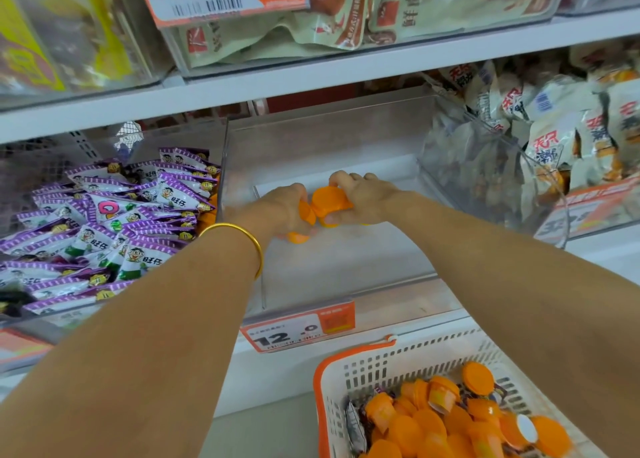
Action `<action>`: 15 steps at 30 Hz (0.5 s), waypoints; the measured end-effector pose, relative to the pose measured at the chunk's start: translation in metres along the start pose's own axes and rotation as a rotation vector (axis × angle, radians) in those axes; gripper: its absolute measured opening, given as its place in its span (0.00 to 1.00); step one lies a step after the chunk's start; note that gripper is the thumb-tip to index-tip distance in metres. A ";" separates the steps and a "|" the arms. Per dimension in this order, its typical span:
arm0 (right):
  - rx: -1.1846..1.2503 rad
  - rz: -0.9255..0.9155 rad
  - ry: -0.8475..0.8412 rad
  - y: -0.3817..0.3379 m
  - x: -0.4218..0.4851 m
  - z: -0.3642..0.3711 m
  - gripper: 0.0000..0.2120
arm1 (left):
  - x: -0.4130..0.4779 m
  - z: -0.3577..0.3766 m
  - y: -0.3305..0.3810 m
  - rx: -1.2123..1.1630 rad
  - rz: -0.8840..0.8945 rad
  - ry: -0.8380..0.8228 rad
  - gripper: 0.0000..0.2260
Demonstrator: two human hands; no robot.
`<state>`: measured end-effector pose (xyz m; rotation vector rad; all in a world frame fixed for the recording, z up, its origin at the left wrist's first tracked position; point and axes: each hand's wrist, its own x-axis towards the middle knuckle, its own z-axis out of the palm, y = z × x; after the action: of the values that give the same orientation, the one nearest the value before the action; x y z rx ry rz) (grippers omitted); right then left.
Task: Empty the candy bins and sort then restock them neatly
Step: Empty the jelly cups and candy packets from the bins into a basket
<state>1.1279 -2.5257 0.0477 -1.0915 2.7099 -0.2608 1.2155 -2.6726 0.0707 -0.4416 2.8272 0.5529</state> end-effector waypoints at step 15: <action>0.064 0.030 0.332 0.002 -0.118 -0.076 0.35 | -0.094 -0.027 0.058 -0.447 0.373 0.090 0.33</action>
<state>1.1904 -2.4350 0.1352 -1.0713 2.9762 -0.5663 1.2789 -2.6088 0.1401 -0.0008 2.8735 1.2792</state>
